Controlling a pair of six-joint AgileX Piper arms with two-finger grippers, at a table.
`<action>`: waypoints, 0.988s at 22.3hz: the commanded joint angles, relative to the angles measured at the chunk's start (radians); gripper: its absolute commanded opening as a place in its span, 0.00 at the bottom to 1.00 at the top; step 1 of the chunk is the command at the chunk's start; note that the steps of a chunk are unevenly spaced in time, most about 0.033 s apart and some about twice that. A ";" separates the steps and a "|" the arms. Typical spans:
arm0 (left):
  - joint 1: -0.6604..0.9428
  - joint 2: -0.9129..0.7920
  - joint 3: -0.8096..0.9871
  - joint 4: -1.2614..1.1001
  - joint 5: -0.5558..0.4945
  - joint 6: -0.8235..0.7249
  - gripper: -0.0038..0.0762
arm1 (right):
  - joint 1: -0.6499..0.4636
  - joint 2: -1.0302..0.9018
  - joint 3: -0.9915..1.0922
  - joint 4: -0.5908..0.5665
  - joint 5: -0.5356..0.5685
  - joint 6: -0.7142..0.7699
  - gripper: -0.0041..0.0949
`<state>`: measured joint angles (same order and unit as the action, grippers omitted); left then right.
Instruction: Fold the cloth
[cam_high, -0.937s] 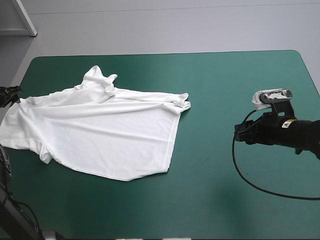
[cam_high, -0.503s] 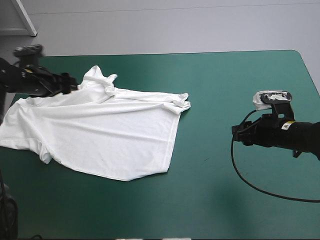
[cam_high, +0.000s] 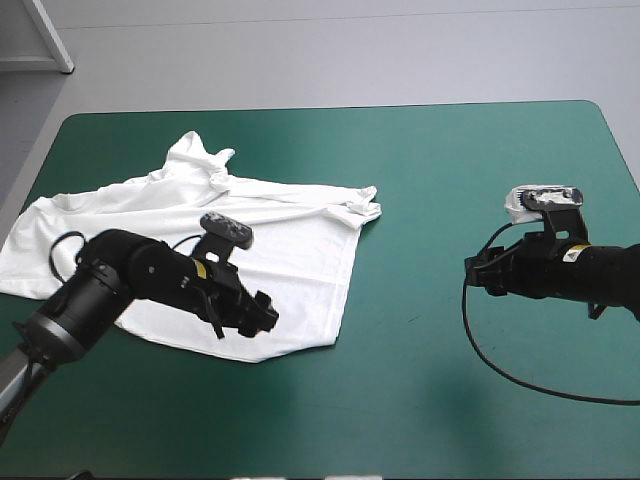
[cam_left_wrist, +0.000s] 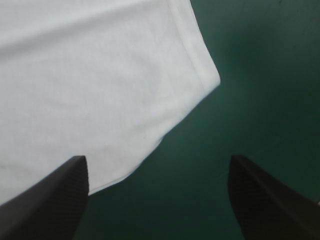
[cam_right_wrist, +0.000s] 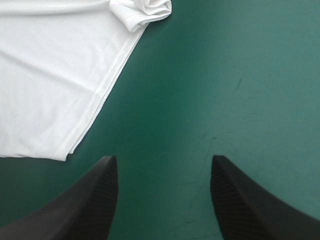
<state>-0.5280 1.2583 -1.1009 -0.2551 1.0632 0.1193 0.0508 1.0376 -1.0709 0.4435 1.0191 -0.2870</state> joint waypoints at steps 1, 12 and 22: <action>-0.100 -0.015 0.035 0.047 -0.105 -0.016 0.74 | -0.006 -0.018 -0.028 0.023 -0.032 -0.002 0.57; -0.211 0.269 0.064 0.068 -0.186 -0.006 0.70 | -0.006 -0.007 -0.030 -0.010 -0.039 0.008 0.57; -0.288 0.454 0.064 0.067 -0.275 -0.101 0.47 | -0.004 0.235 -0.230 0.078 -0.080 -0.052 0.57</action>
<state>-0.7672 1.6587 -1.0424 -0.1151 0.8901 0.0596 0.0508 1.2365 -1.2149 0.4500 0.9857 -0.3034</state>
